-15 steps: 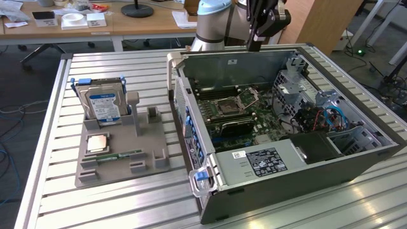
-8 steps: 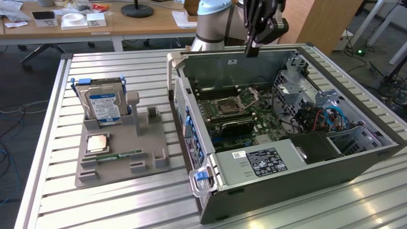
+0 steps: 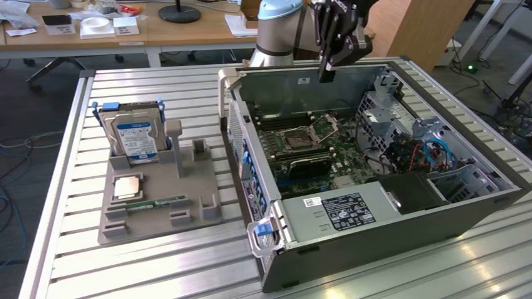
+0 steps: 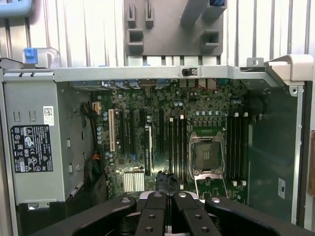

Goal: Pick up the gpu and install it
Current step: 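Press down on the gpu until it lock into place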

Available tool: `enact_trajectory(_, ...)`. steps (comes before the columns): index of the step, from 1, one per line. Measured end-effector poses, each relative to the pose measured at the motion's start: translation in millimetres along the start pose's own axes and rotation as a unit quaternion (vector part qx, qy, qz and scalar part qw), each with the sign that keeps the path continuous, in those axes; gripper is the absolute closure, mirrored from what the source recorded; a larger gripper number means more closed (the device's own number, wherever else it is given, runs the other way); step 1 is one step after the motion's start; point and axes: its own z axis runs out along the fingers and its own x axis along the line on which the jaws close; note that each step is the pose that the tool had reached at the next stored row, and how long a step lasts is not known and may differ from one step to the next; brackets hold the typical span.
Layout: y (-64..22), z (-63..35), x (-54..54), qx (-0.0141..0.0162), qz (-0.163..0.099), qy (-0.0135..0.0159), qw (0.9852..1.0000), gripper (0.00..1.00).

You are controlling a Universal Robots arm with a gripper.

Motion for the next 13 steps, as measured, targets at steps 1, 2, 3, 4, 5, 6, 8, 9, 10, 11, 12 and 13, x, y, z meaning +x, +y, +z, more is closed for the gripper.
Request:
enact_trajectory(1, 0.0, 1.7, 0.0, 0.0, 0.0, 0.0, 1.0, 0.89)
enact_trajectory(2, 0.1, 2.5, 0.0, -0.0001, 0.0, 0.0001, 1.0, 0.89)
enact_trajectory(3, 0.1, 2.6, 0.0, 0.0, 0.0, 0.0001, 1.0, 0.89)
enact_trajectory(4, 0.1, 2.5, 0.0, 0.0, 0.0, 0.0001, 1.0, 0.89)
enact_trajectory(5, 0.1, 2.5, 0.0, -0.0001, 0.0, 0.0001, 1.0, 0.89)
enact_trajectory(6, 0.1, 2.6, 0.0, 0.0, 0.0, 0.0001, 1.0, 0.89)
enact_trajectory(8, 0.1, 3.2, 0.0, 0.0, 0.0, -0.0001, 1.0, 0.89)
enact_trajectory(9, 0.2, 4.5, 0.0, 0.0, 0.0, 0.0, 1.0, 0.89)
enact_trajectory(10, 0.2, 6.3, 0.1, 0.0, 0.0, 0.0, 1.0, 0.89)
enact_trajectory(11, 0.3, 8.0, 0.1, 0.0, 0.0, 0.0, 1.0, 0.89)
enact_trajectory(12, 0.3, 9.9, 0.2, 0.0, 0.0, 0.0, 1.0, 0.89)
enact_trajectory(13, 0.4, 11.6, 0.2, 0.0, 0.0, 0.0, 1.0, 0.89)
